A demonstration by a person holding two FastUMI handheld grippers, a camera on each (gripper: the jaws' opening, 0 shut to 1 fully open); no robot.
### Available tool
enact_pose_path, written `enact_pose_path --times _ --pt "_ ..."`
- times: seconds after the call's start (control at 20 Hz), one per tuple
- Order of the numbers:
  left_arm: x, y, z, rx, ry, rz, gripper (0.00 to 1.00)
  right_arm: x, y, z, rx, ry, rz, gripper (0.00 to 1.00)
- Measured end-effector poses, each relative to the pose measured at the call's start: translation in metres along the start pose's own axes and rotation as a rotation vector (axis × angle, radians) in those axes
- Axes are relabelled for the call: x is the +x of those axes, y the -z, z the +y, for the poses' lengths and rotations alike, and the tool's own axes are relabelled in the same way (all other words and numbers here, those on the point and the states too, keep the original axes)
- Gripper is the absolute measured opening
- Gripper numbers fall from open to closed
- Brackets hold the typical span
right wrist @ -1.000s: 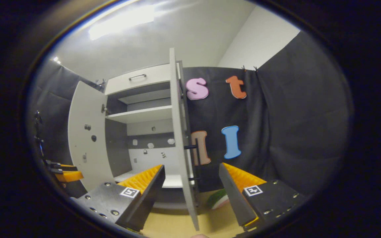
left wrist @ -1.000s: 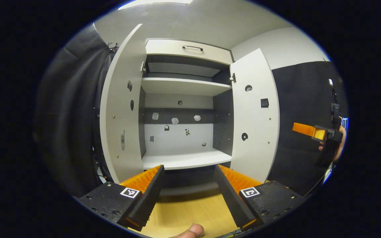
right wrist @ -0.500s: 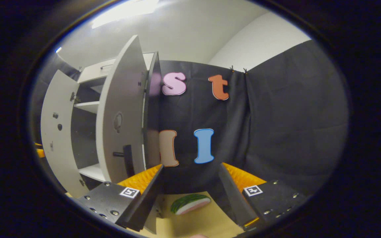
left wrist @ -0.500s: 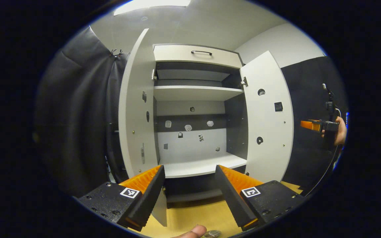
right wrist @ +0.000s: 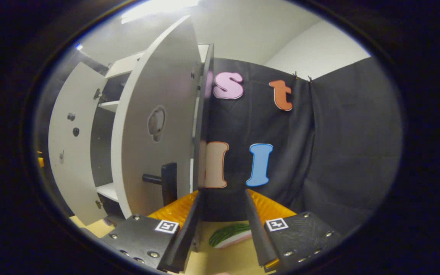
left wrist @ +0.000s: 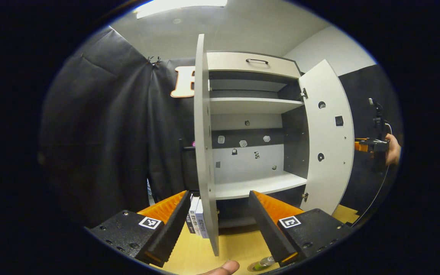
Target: Grasp the bottle in the cabinet with the left hand and place it on the coaster, then close the right door with the right hand and the left door with the left hand.
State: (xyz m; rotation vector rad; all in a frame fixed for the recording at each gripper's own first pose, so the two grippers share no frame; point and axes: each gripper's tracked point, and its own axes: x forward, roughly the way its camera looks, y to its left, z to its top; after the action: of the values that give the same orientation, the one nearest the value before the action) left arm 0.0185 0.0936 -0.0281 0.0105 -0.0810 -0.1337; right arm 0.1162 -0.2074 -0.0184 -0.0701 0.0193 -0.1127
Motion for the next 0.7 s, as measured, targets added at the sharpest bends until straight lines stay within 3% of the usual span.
enact_pose_path --times 0.2,0.25,0.3,0.55,0.7 --pt "0.001 0.003 0.008 -0.018 -0.013 0.000 0.96 -0.001 -0.001 0.017 0.014 0.000 0.009 0.65" --pt "0.000 0.004 0.010 -0.022 -0.017 0.005 0.96 -0.002 -0.001 0.021 0.014 0.006 0.008 0.68" --pt "0.000 0.005 0.012 -0.029 -0.019 0.009 0.96 -0.002 -0.002 0.026 0.018 0.011 0.009 0.65" --pt "0.001 0.014 0.019 -0.097 -0.024 0.039 0.96 -0.005 0.002 0.049 0.050 0.041 0.019 0.68" --pt "-0.001 0.017 0.034 -0.120 -0.054 0.056 0.96 0.000 0.001 0.073 0.049 0.013 0.029 0.68"
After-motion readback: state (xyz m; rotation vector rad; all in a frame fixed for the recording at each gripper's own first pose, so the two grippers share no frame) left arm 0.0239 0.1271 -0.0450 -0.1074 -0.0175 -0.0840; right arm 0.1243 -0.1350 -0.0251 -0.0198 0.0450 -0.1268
